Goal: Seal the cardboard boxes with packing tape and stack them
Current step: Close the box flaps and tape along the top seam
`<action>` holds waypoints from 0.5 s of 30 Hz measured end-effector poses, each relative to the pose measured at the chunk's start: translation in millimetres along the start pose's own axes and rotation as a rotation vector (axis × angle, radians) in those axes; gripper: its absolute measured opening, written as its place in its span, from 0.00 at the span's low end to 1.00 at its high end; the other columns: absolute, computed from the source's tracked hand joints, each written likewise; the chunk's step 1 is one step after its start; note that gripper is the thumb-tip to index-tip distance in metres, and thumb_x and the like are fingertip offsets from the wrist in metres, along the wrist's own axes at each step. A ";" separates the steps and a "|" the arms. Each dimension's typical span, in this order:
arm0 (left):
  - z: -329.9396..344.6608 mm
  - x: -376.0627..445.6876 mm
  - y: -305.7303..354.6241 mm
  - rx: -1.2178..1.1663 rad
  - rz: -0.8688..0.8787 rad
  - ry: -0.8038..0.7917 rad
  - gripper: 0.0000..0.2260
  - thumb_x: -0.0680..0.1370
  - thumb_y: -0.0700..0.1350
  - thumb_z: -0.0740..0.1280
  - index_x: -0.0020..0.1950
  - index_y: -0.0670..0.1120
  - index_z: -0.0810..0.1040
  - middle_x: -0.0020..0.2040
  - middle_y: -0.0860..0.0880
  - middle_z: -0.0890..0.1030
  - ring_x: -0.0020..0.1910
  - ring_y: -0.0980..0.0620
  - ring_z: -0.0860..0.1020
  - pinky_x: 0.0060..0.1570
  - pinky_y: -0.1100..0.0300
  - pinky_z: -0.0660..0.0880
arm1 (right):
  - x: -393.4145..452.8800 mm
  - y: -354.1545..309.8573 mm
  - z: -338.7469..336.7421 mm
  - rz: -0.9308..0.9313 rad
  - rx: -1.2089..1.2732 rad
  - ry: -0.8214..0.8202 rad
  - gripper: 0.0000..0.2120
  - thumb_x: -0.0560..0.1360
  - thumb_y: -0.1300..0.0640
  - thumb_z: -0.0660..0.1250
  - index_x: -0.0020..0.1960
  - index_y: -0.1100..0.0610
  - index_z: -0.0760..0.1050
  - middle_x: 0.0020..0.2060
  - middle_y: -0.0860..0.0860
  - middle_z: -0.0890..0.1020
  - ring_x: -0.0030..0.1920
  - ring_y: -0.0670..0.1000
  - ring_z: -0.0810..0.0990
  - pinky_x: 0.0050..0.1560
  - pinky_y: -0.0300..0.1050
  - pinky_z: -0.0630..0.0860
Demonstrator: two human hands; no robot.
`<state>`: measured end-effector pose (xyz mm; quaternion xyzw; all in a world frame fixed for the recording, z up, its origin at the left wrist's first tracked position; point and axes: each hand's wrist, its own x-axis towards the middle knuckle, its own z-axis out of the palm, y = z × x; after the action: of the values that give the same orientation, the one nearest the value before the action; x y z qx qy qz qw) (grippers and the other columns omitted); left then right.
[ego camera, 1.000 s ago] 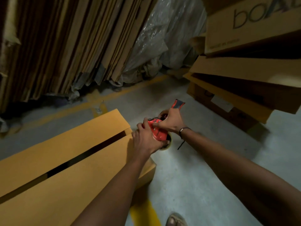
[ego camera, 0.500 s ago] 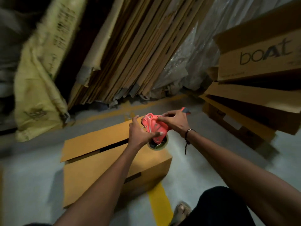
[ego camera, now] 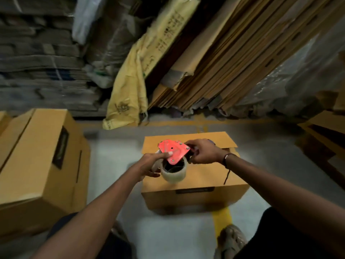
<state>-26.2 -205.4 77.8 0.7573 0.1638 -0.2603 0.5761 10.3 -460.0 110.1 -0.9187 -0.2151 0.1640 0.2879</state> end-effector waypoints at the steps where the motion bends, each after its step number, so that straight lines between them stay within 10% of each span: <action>1: -8.5 -2.6 -7.3 -0.042 -0.043 -0.032 0.34 0.62 0.66 0.81 0.58 0.45 0.82 0.47 0.46 0.86 0.41 0.48 0.83 0.39 0.55 0.80 | 7.0 -3.2 7.0 -0.065 -0.130 -0.009 0.27 0.69 0.54 0.78 0.66 0.50 0.77 0.50 0.43 0.83 0.47 0.43 0.80 0.41 0.30 0.71; 7: -42.2 1.4 -34.4 -0.158 -0.197 -0.114 0.33 0.63 0.64 0.80 0.58 0.43 0.82 0.38 0.43 0.81 0.32 0.48 0.80 0.30 0.59 0.75 | 48.7 -7.0 33.2 -0.210 -0.595 -0.036 0.23 0.73 0.34 0.71 0.63 0.45 0.76 0.48 0.46 0.80 0.51 0.50 0.73 0.45 0.49 0.69; 15: -65.4 27.4 -32.3 -0.231 -0.233 -0.227 0.39 0.72 0.70 0.70 0.72 0.42 0.75 0.58 0.37 0.85 0.49 0.38 0.85 0.29 0.63 0.72 | 79.6 13.4 36.0 -0.079 -0.028 -0.384 0.18 0.82 0.42 0.63 0.70 0.45 0.69 0.51 0.45 0.82 0.49 0.46 0.79 0.49 0.42 0.75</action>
<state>-8.3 -135.0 49.5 0.6279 0.2132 -0.3885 0.6398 67.0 -414.4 59.9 -0.8653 -0.3039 0.3217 0.2352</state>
